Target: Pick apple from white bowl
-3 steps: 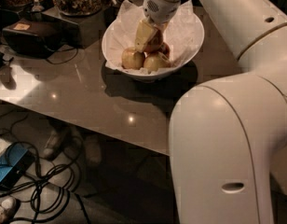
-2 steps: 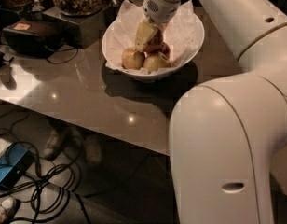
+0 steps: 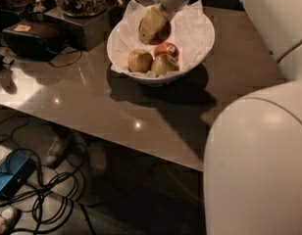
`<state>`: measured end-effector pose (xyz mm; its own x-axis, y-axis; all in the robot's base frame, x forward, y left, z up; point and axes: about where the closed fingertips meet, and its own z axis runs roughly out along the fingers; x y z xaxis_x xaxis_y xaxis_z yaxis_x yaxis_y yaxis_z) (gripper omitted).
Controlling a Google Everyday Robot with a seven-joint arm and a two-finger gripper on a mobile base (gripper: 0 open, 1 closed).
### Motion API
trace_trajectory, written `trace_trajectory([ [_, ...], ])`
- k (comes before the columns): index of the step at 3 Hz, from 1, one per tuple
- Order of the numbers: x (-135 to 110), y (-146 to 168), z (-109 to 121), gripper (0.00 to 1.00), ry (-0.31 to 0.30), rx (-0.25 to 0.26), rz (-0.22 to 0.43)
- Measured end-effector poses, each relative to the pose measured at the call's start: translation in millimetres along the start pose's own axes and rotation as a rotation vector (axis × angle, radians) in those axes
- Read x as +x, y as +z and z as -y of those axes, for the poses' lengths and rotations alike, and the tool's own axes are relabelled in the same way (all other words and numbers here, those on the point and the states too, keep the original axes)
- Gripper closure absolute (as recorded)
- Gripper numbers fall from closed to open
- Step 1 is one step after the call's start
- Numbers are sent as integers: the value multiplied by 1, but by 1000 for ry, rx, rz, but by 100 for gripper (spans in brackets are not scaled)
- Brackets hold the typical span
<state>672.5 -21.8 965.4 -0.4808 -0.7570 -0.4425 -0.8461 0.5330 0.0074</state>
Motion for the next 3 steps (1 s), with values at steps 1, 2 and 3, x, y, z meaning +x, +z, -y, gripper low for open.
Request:
trace_trajectory([
  [1,-2,-28,-30,100,-111,-71,59],
  [2,2,-48,-56,100,-210,-139,102],
  [3,9,-69,-82,100,-296,-174,151],
])
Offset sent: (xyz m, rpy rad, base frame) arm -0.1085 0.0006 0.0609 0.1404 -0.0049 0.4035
